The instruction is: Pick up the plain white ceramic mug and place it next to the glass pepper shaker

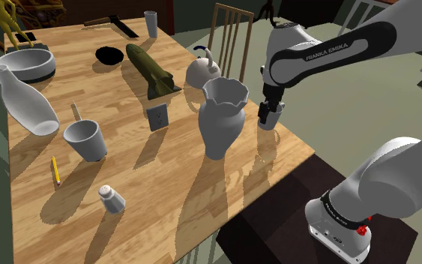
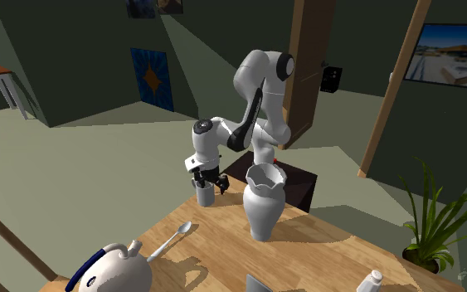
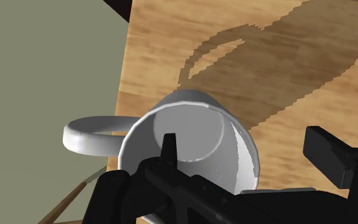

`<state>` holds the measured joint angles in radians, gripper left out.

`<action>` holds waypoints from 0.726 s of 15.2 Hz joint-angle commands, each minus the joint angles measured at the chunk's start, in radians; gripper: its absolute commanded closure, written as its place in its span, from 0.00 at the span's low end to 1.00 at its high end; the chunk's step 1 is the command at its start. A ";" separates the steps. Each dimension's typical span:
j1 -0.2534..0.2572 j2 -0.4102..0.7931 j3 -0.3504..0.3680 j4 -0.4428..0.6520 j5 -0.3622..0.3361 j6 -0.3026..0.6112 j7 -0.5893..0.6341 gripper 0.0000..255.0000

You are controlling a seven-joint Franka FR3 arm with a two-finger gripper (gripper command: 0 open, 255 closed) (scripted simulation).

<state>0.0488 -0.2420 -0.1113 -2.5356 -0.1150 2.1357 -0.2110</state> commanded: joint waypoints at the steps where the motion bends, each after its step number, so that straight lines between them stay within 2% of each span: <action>1: 0.000 0.000 0.000 -0.001 0.000 0.001 0.000 0.00; 4: 0.000 0.000 0.000 -0.001 0.000 0.001 0.000 0.00; 5: 0.000 0.000 0.000 -0.001 0.000 0.001 0.000 1.00; 11: 0.000 0.000 0.000 -0.001 0.000 0.001 0.000 1.00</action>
<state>0.0486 -0.2417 -0.1116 -2.5363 -0.1151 2.1369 -0.2112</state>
